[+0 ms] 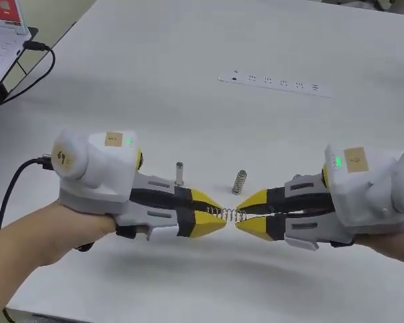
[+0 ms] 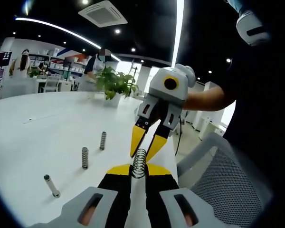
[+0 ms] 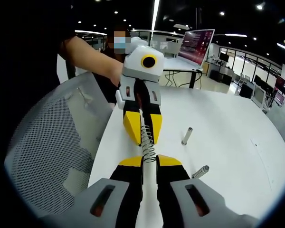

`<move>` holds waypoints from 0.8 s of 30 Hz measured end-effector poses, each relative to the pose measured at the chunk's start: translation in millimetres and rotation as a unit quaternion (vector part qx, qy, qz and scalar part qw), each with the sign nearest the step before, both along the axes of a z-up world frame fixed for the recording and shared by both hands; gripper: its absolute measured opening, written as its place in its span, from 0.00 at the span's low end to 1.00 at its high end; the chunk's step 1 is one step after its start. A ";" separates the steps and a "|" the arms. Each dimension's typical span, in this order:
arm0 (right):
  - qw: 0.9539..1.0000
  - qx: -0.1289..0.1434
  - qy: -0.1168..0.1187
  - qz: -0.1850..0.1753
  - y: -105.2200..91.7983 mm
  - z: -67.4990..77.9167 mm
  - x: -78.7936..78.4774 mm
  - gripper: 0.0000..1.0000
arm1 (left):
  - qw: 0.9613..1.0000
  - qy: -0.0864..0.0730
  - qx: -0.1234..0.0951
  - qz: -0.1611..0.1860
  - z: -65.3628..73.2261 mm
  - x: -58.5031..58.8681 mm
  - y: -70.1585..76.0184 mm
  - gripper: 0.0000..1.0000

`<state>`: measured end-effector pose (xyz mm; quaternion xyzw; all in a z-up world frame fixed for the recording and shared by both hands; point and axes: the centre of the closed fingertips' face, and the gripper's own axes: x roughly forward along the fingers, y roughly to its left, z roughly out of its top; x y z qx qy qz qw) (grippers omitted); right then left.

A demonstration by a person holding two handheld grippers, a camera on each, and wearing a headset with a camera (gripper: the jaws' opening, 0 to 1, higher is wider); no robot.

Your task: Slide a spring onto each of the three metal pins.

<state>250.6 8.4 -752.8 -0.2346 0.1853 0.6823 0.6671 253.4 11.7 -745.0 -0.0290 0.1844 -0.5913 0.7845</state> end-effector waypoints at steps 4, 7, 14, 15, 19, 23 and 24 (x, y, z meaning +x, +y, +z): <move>1.000 0.005 -0.006 0.002 1.3 3.8 0.0 0.07 | 1.000 -0.007 0.004 -0.004 -0.7 -0.7 0.0 0.02; 1.000 0.006 -0.013 0.004 1.8 5.8 0.9 0.07 | 1.000 -0.020 0.003 -0.006 0.2 0.5 0.4 0.02; 1.000 0.014 -0.020 0.005 3.1 13.7 1.4 0.07 | 1.000 -0.026 0.006 -0.007 -0.1 0.7 0.6 0.02; 1.000 0.014 -0.021 0.006 3.0 14.4 1.6 0.07 | 1.000 -0.025 0.006 -0.007 -0.1 0.5 0.4 0.02; 1.000 0.016 -0.023 0.009 2.4 16.8 1.2 0.07 | 1.000 -0.026 0.005 -0.007 0.3 0.2 0.3 0.02; 0.999 0.015 -0.027 0.014 2.5 18.7 0.1 0.07 | 1.000 -0.027 0.006 -0.010 0.4 -0.8 -0.3 0.02; 0.999 0.014 -0.029 0.015 3.1 19.7 -0.4 0.07 | 1.000 -0.028 0.007 -0.010 0.4 -0.8 -0.3 0.02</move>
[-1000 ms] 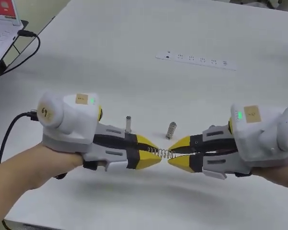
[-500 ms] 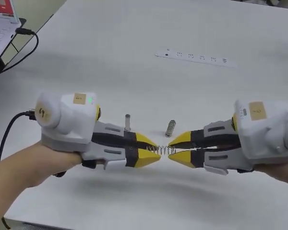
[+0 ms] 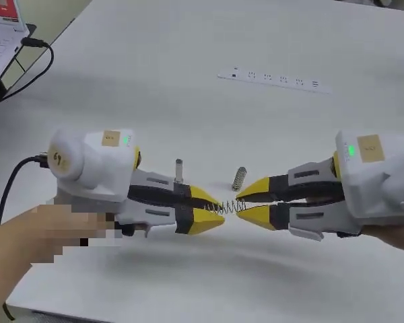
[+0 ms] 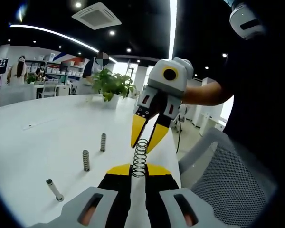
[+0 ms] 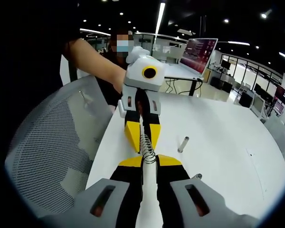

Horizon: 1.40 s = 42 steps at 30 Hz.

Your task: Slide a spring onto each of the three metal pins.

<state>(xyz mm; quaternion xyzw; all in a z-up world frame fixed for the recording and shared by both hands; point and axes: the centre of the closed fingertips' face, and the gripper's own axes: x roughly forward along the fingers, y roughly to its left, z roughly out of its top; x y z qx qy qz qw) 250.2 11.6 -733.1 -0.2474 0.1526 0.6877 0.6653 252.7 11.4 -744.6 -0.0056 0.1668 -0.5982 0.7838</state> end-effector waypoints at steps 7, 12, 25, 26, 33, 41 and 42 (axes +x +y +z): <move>1.000 -0.004 -0.009 0.010 2.0 4.2 -1.6 0.07 | 1.000 0.000 0.001 -0.001 0.1 -0.5 0.4 0.02; 1.000 -0.006 -0.011 0.017 3.3 7.0 -2.6 0.07 | 1.000 -0.001 0.001 -0.001 0.2 -0.5 0.8 0.02; 1.000 0.008 -0.004 0.026 7.9 13.4 -4.4 0.07 | 1.000 -0.001 0.005 0.000 -0.5 -0.8 2.2 0.02; 1.000 0.010 -0.003 0.027 8.5 14.2 -4.6 0.07 | 1.000 0.000 0.005 0.000 -0.6 -1.0 2.2 0.02; 1.000 0.020 0.006 0.023 11.9 17.9 -4.9 0.07 | 1.000 -0.002 0.007 0.002 -0.2 0.2 4.1 0.02; 0.999 0.034 0.016 0.020 18.3 21.7 -7.5 0.07 | 1.000 -0.005 0.012 0.003 -1.9 -0.6 5.7 0.02; 0.999 0.036 0.019 0.020 19.3 22.4 -8.1 0.07 | 1.000 -0.006 0.012 0.002 -2.0 -1.0 5.7 0.02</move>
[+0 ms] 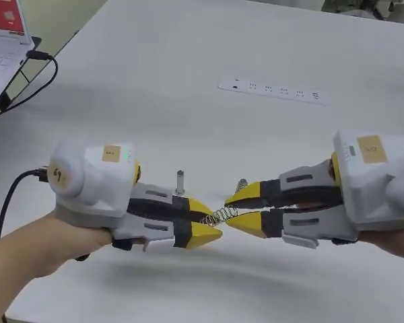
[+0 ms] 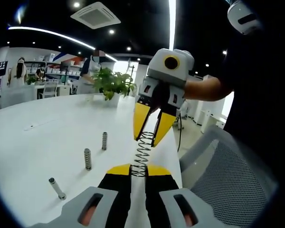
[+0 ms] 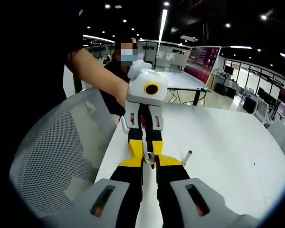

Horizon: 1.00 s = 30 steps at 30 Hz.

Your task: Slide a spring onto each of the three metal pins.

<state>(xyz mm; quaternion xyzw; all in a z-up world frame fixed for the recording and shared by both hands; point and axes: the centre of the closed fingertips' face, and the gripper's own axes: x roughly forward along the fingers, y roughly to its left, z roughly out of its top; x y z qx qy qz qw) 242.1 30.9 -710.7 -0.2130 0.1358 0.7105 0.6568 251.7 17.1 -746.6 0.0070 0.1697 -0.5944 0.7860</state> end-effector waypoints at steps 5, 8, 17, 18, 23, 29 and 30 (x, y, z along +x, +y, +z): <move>1.000 0.003 0.001 -0.001 3.5 1.0 -0.1 0.07 | 1.000 -0.002 0.002 0.001 0.0 0.1 -0.1 0.02; 1.000 0.003 0.002 0.000 4.5 1.0 -0.5 0.07 | 1.000 -0.003 0.003 0.001 -0.3 0.0 0.0 0.02; 1.000 0.015 0.003 0.003 14.9 8.4 -2.7 0.07 | 1.000 -0.010 0.006 -0.002 -0.2 -0.3 -5.2 0.02; 1.000 0.011 -0.002 0.009 16.8 7.5 -3.6 0.07 | 1.000 -0.010 0.008 -0.004 -1.0 -0.4 -5.8 0.02; 1.000 0.014 -0.004 0.011 20.0 7.9 -3.1 0.07 | 1.000 -0.011 0.007 -0.003 -0.3 -1.4 -5.6 0.02; 1.000 0.022 -0.005 0.011 24.7 7.6 -3.9 0.07 | 1.000 -0.013 0.010 -0.003 -0.6 -1.7 -2.9 0.02; 1.000 0.025 -0.002 0.008 25.5 8.0 -3.5 0.07 | 1.000 -0.013 0.010 -0.002 -0.8 -1.4 -2.4 0.02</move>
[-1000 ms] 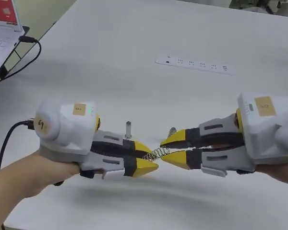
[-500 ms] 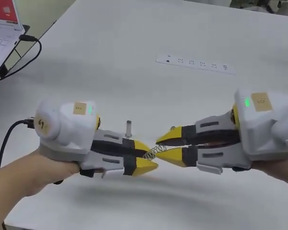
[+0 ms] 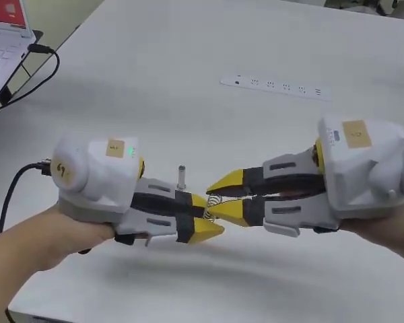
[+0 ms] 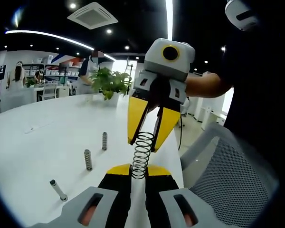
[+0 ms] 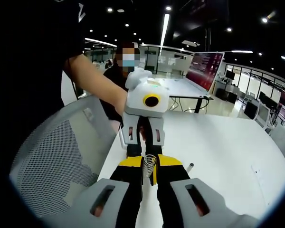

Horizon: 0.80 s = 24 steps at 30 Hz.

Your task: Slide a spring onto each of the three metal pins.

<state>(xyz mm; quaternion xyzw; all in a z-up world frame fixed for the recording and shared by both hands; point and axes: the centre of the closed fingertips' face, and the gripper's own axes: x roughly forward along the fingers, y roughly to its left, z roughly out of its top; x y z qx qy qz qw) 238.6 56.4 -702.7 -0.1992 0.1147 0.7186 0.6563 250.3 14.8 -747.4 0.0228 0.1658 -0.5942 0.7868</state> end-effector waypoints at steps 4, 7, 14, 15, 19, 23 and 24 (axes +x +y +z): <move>1.000 0.009 0.002 -0.005 2.3 -0.2 0.1 0.07 | 1.000 -0.001 0.002 0.000 -0.4 0.4 0.7 0.02; 1.000 0.013 0.001 -0.008 2.7 -1.0 -0.3 0.07 | 1.000 -0.001 0.004 0.001 -1.4 0.3 1.4 0.02; 0.999 0.029 0.009 -0.020 1.6 1.1 0.5 0.07 | 1.000 -0.001 0.002 0.002 0.0 0.5 1.2 0.02; 0.999 0.031 0.010 -0.021 1.5 1.2 0.6 0.07 | 1.000 0.000 0.001 0.003 0.1 0.5 1.1 0.02; 0.999 0.034 0.010 -0.024 1.7 1.6 -0.3 0.07 | 1.000 0.002 0.002 0.002 0.3 -0.5 0.4 0.02; 0.999 0.034 0.006 -0.024 2.2 1.9 -0.9 0.07 | 1.000 0.003 0.002 0.002 0.6 -1.1 -0.1 0.02; 0.999 0.034 0.006 -0.024 2.1 2.1 -0.7 0.07 | 1.000 0.004 0.002 0.002 0.7 -1.2 0.0 0.02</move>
